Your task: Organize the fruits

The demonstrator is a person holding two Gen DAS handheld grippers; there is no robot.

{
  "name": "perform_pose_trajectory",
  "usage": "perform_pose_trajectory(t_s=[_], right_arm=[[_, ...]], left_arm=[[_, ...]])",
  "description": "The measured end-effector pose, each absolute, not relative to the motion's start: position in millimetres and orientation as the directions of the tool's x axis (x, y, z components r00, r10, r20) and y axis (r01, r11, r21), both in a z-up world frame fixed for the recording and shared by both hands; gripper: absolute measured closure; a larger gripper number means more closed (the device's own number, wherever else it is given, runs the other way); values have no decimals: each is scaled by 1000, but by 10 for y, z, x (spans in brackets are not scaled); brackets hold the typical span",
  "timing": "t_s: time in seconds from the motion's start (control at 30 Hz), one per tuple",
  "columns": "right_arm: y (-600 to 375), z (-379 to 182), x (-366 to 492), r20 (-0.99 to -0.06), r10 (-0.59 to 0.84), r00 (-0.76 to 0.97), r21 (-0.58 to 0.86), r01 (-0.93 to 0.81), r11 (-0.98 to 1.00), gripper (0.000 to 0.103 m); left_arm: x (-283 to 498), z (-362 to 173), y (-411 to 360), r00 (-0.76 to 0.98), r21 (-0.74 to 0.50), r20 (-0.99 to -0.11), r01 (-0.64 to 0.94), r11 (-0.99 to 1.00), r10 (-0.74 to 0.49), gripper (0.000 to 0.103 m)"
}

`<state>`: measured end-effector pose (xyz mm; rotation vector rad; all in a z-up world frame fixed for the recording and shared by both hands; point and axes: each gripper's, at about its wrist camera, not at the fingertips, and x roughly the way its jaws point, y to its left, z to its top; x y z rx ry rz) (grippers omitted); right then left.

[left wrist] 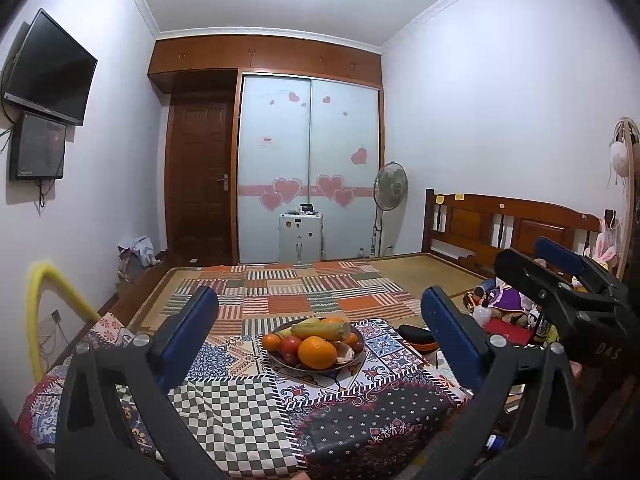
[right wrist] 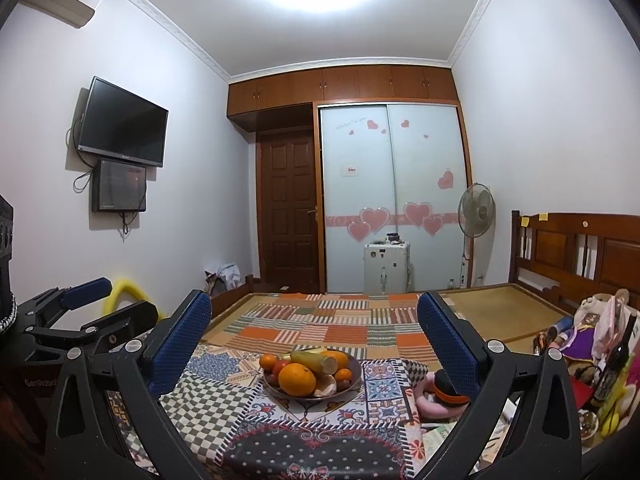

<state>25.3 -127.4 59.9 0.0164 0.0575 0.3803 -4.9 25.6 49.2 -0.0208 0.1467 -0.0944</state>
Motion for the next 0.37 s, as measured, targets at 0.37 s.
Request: perform_pose_trajectory(t_s=[0.37], right_arm=[[-1246, 590, 275, -61, 372, 926, 30, -371, 928, 0]], left_arm=[[-57, 480, 274, 982, -39, -153, 107, 994, -111, 0]])
